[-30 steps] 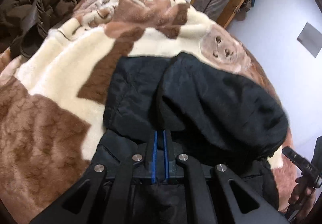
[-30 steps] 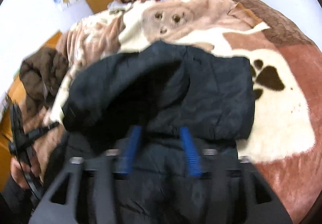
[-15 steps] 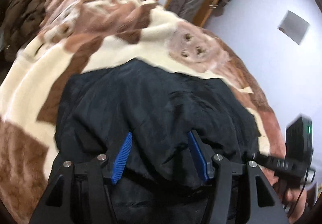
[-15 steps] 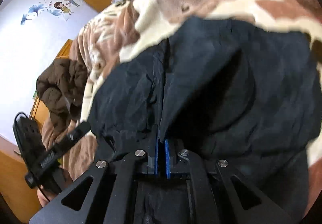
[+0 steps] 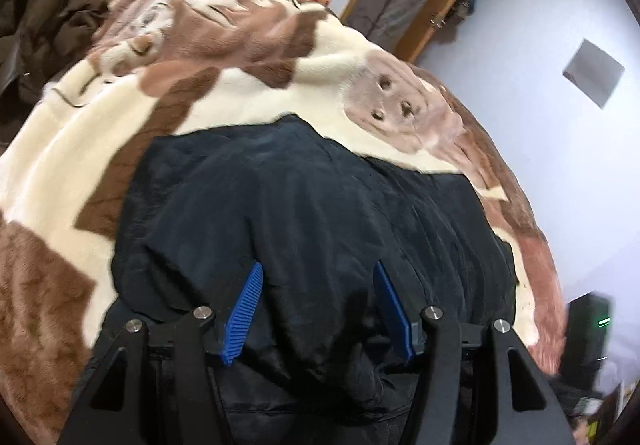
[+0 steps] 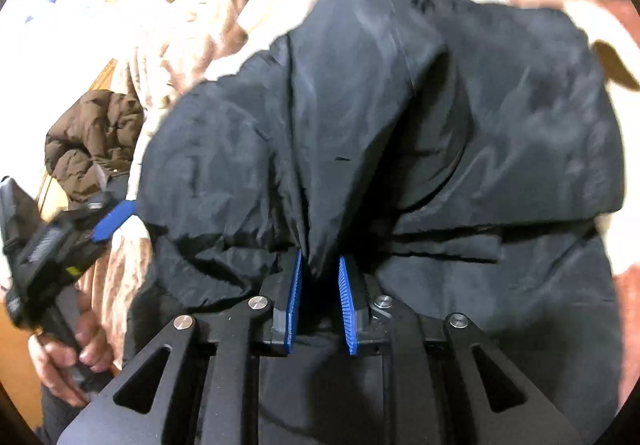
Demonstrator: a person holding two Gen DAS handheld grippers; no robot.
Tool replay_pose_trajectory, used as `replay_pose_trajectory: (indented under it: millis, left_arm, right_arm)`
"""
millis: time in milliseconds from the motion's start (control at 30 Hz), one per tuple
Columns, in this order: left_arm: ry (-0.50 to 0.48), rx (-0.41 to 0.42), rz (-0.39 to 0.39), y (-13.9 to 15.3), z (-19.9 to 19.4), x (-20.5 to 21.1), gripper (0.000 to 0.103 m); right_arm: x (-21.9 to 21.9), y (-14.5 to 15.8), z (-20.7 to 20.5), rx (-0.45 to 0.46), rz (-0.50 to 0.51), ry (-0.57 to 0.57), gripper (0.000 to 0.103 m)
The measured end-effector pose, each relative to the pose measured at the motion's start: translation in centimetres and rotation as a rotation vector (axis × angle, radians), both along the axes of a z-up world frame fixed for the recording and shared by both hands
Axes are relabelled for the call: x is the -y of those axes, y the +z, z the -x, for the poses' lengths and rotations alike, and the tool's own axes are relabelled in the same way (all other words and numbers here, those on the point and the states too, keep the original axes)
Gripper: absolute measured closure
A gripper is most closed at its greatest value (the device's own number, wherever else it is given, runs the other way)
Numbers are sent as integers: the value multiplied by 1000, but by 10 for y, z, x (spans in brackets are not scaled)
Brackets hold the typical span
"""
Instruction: Fold large clothes
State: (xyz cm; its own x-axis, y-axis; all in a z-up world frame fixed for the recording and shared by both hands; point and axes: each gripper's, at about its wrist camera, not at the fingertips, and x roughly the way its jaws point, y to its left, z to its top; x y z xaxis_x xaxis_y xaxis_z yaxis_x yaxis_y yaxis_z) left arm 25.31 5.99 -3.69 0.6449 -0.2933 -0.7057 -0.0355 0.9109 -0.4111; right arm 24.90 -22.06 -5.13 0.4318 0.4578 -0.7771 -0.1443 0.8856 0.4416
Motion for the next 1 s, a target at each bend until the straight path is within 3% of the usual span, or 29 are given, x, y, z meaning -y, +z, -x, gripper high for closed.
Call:
replay_pose_trajectory:
  millis: [133,200,333,433,533,600,733,800,900,1000]
  left_arm:
    - [-49,19,-22,0,-4,14,44]
    - [-59,5,-52,-4,-10,20,44]
    - [-59,-67,-128,-36,-25,25,43]
    - [-63,-48,-148,-49,-25,25,42]
    - [-74,-23,-221,-59,-25,36,42]
    - [-71,-30,-228,-63,-28,38,42]
    - [-87,-52,-202,-41,-19,32,43]
    - [-88,-11,-188,-22,-12,25,43]
    - [-63,82,-234,7,-21,16,43]
    - [-15,98,-281,10,-53,4,43]
  right_arm:
    - [12,43,-5,171,32,-36,85]
    - [10,43,-22,188,48,-30,85]
    - [2,0,-63,126,176,-27,85]
    - [9,-38,-70,87,199,-26,95]
    - [13,-49,-69,91,200,-48,98]
    - [12,-47,-69,85,208,-47,98]
    - [18,-15,-58,93,206,-40,95]
    - [18,4,-54,137,187,-40,94]
    - [15,24,-61,192,166,-44,94]
    - [8,25,-85,206,204,-43,94]
